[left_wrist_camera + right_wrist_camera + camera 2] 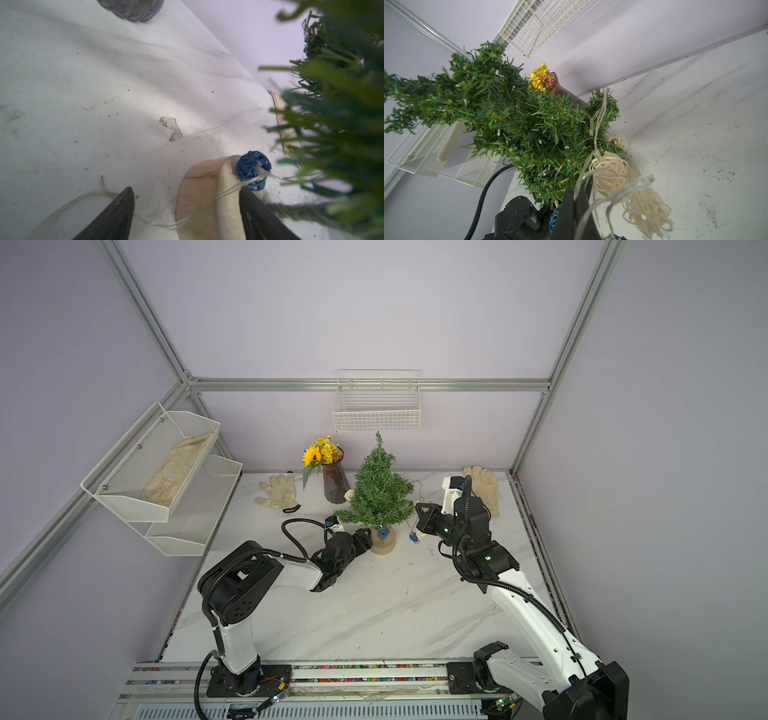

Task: Remove string lights from the small christmas tree
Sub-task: Remove the light string from the Christmas tree.

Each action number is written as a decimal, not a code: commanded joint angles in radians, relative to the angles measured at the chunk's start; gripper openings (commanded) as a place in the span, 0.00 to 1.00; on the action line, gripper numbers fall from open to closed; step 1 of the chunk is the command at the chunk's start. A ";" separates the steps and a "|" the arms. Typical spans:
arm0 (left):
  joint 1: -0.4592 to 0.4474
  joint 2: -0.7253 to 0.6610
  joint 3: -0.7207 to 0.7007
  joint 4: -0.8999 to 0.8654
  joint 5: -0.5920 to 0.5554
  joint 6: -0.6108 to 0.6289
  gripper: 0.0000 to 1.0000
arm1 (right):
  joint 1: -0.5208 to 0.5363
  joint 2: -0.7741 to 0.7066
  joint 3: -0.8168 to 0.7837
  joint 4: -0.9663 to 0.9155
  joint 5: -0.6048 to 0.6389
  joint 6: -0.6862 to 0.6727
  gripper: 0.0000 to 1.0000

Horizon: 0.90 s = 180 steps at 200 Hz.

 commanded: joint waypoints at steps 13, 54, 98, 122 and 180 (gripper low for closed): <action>0.007 0.042 0.121 0.018 0.032 0.002 0.75 | -0.011 -0.026 -0.008 0.033 -0.003 0.013 0.00; 0.006 0.056 0.100 -0.021 -0.025 -0.004 0.63 | -0.017 -0.035 0.005 0.033 -0.010 0.013 0.00; 0.006 0.074 0.098 -0.088 -0.013 -0.018 0.61 | -0.037 -0.059 -0.010 0.014 -0.002 0.007 0.00; 0.007 0.065 0.089 -0.096 -0.015 -0.021 0.60 | -0.072 -0.086 -0.050 0.005 -0.017 0.016 0.00; 0.006 0.058 0.091 -0.119 0.005 -0.024 0.60 | -0.149 -0.080 -0.150 -0.029 -0.007 0.062 0.00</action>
